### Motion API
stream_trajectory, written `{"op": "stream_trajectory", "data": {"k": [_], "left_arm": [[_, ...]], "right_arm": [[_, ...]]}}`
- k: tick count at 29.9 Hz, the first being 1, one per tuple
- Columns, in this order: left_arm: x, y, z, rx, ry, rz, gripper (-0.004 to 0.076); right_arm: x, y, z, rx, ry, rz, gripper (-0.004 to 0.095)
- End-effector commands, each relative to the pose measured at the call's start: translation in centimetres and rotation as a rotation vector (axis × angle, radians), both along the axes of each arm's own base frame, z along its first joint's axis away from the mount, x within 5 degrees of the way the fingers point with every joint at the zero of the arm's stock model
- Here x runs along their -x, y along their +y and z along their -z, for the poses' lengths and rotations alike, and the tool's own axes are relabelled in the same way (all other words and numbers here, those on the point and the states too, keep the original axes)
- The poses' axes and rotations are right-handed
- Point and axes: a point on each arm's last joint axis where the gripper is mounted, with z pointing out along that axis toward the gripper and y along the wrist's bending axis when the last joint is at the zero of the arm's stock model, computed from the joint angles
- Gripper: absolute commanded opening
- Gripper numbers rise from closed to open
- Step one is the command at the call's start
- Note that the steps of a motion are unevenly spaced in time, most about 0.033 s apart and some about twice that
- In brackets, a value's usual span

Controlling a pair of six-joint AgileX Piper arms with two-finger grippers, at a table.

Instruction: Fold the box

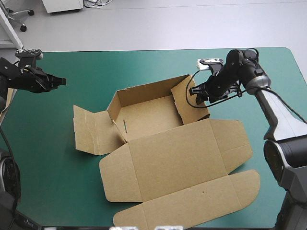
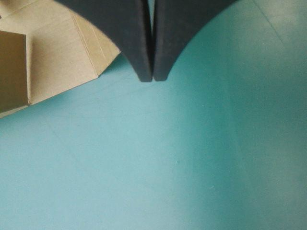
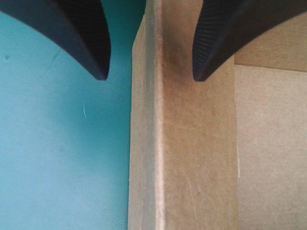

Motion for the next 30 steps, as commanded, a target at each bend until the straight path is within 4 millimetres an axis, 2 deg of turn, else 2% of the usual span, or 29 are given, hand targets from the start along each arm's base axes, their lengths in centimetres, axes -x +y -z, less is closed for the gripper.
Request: {"op": "stream_trajectory", "data": {"k": [1,5,10,18,25,30], "left_arm": [[0.8,-0.3,-2.9,0.001,-0.113,-0.015,-0.0015],[0.8,-0.3,-2.9,0.001,-0.113,-0.015,-0.0015],[0.9,-0.3,-2.8,0.003,-0.101,-0.01,-0.0015],[0.8,-0.3,-2.9,0.001,-0.113,-0.014,-0.0015],[0.8,-0.3,-2.9,-0.002,-0.11,-0.014,-0.0015],[0.8,-0.3,-2.9,-0.001,-0.109,-0.013,-0.0015]], "right_arm": [[1.0,0.2,-2.9,-0.054,-0.062,-0.015,0.0499],[1.0,1.8,-2.6,-0.058,-0.064,-0.065,0.0499],[0.0,3.5,-2.6,-0.01,-0.105,-0.106,0.0498],[-0.5,3.1,-1.9,0.066,-0.111,-0.095,0.0498],[-1.5,3.6,0.4,0.06,-0.053,-0.097,0.0499],[-1.7,3.5,0.9,0.075,-0.045,-0.094,0.0475]]}}
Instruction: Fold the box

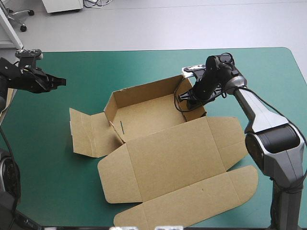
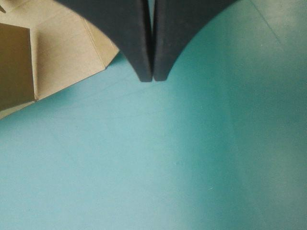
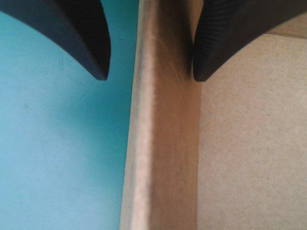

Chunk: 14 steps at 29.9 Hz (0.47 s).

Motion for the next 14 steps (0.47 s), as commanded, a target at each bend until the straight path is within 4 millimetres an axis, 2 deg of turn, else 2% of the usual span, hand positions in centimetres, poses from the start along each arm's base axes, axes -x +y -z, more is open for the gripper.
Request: {"op": "stream_trajectory", "data": {"k": [1,4,7,11,14], "left_arm": [[0.8,-0.3,-2.9,0.004,-0.114,-0.014,-0.0015],[0.8,-0.3,-2.9,0.004,-0.114,-0.014,-0.0015],[0.8,-0.3,-2.9,0.004,-0.114,-0.014,-0.0015],[0.8,-0.3,-2.9,0.006,-0.106,-0.011,-0.0015],[0.8,-0.4,-2.8,0.007,-0.103,-0.009,-0.0015]], "right_arm": [[0.8,-0.4,-3.3,-0.019,-0.074,-0.002,0.0447],[0.7,-0.6,-3.3,0.012,-0.083,-0.002,0.0255],[0.7,-0.7,-3.3,0.022,-0.087,-0.005,-0.0017],[0.6,-1.0,-3.3,0.057,-0.098,-0.005,-0.0023],[0.8,-1.5,-4.3,0.052,-0.121,0.006,-0.0023]]}}
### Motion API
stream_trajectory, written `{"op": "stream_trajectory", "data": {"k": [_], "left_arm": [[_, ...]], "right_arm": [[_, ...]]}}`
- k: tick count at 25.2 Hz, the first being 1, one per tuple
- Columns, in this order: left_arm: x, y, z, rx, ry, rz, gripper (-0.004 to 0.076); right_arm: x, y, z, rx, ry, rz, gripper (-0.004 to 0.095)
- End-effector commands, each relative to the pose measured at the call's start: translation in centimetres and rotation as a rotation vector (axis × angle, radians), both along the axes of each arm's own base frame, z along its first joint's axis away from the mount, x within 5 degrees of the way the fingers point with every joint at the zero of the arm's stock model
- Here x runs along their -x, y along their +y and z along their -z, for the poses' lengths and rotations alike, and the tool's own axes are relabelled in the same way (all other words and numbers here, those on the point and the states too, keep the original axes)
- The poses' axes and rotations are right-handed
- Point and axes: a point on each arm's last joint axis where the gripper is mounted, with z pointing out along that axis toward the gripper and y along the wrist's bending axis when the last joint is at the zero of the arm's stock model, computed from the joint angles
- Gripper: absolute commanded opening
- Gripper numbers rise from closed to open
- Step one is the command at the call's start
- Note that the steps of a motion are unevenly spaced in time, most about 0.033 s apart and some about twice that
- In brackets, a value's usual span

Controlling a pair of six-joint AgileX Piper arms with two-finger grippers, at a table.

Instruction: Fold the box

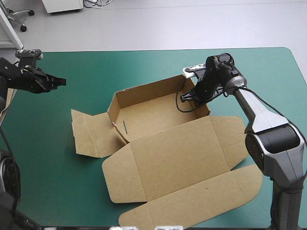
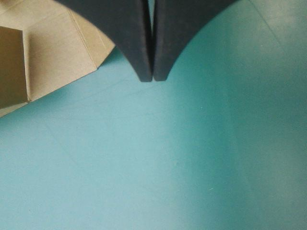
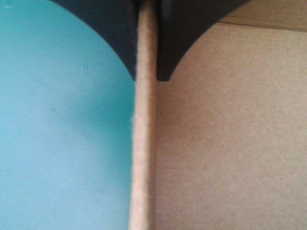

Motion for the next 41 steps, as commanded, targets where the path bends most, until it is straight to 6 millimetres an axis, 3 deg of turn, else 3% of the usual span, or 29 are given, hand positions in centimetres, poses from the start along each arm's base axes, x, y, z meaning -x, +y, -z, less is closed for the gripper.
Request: {"op": "stream_trajectory", "data": {"k": [1,4,9,17,29,35,41], "left_arm": [[0.8,-0.3,-2.8,0.006,-0.105,-0.01,-0.0015],[0.8,-0.3,-2.8,0.006,-0.105,-0.01,-0.0015],[0.8,-0.4,-2.9,0.017,-0.107,-0.01,-0.0015],[1.0,-0.9,-2.9,0.079,-0.088,0.009,-0.0015],[1.3,-3.1,-3.8,0.301,-0.116,0.15,-0.0015],[1.3,-4.7,-4.3,0.38,-0.134,0.223,-0.0015],[1.3,-7.3,-4.2,0.369,-0.115,0.298,-0.0015]], "right_arm": [[1.2,-1.1,-4.8,-0.015,-0.108,0.006,-0.0022],[1.7,-2.5,-6.8,-0.024,-0.156,0.035,-0.0022],[3.0,-6.6,-10.8,-0.062,-0.242,0.144,-0.0022],[7.2,-10.7,-17.3,-0.168,-0.398,0.224,-0.0022],[14.9,-10.5,-24.3,-0.297,-0.593,0.183,-0.0022],[15.3,-10.1,-24.6,-0.345,-0.592,0.164,-0.0022],[16.3,-7.1,-24.9,-0.408,-0.577,0.04,-0.0022]]}}
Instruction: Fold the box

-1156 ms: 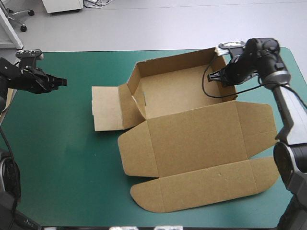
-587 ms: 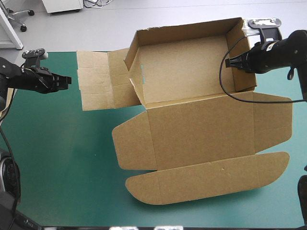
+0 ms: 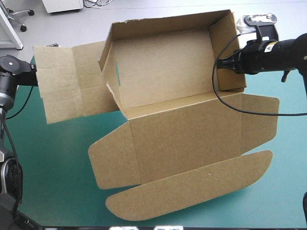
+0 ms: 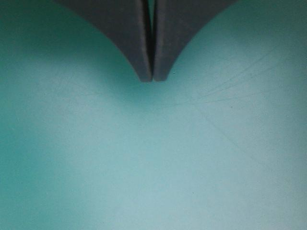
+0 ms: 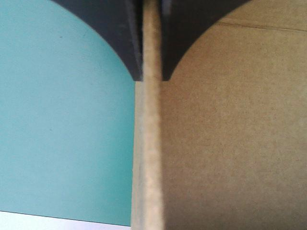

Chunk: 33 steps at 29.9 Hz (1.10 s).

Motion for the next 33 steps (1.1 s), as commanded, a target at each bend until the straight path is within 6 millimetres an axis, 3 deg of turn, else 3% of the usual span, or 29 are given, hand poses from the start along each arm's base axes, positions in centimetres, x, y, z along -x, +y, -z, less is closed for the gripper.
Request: {"op": "stream_trajectory", "data": {"k": [1,9,16,22,27,33], "left_arm": [[1.1,-1.7,-2.8,0.022,-0.09,0.035,-0.0015],[1.5,-3.0,-3.1,0.093,-0.068,0.104,-0.0015],[2.1,-4.5,-3.9,0.216,-0.077,0.204,-0.0015],[2.3,-5.6,-3.9,0.216,-0.073,0.237,-0.0015],[2.3,-5.6,-3.9,0.22,-0.073,0.239,-0.0015],[2.4,-5.7,-4.0,0.239,-0.073,0.245,-0.0015]], "right_arm": [[2.4,1.1,-2.2,-0.052,-0.07,-0.068,-0.0021],[2.6,0.8,-2.7,-0.007,-0.102,-0.046,-0.0022],[0.8,0.3,-1.6,0.04,-0.073,0.02,-0.0022],[0.1,0.3,-2.1,-0.012,-0.14,0.064,-0.0022],[-0.6,0.6,-2.0,-0.052,-0.139,0.072,-0.0022],[-2.3,1.0,-0.5,-0.059,-0.074,0.066,-0.0022]]}}
